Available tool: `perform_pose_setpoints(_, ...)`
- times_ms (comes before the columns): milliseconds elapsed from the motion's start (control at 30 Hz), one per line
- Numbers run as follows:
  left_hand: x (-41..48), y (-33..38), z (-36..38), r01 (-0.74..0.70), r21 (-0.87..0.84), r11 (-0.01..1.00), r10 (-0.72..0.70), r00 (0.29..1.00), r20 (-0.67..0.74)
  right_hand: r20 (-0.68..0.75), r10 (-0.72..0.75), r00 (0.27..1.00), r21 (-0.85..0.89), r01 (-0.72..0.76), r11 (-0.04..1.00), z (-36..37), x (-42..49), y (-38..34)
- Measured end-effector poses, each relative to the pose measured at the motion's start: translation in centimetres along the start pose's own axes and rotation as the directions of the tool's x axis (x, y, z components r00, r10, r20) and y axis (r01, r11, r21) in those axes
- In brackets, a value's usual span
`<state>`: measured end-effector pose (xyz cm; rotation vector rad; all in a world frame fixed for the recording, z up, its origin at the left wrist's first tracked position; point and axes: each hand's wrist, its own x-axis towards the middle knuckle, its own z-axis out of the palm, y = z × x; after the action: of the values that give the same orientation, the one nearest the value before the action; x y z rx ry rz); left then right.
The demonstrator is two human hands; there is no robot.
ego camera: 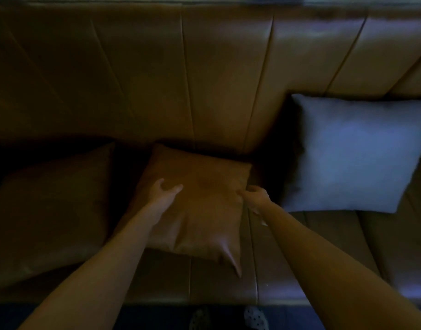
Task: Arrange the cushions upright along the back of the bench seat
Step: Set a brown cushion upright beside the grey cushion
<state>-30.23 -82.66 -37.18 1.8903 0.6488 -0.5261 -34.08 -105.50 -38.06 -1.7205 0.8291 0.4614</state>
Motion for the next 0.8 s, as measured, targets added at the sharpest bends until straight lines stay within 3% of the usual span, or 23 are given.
perform_pose_setpoints(333, 7.8, -4.2, -4.5, 0.089, 0.046, 0.995, -0.089, 0.996, -0.01, 0.017, 0.09, 0.996, 0.009, -0.09, 0.996, 5.4, 4.1, 4.2)
perform_pose_setpoints(567, 10.4, -7.0, -5.5, 0.164, -0.017, 0.986, -0.162, 0.983, 0.089, 0.018, 0.148, 0.989, 0.204, -0.149, 0.968, 6.1, 7.1, 7.2)
perform_pose_setpoints(800, 8.0, -6.8, -4.9, 0.05, -0.134, 0.99, -0.041, 0.997, 0.073, 0.047, 0.165, 0.985, 0.305, -0.172, 0.937, 5.6, 6.1, 6.7)
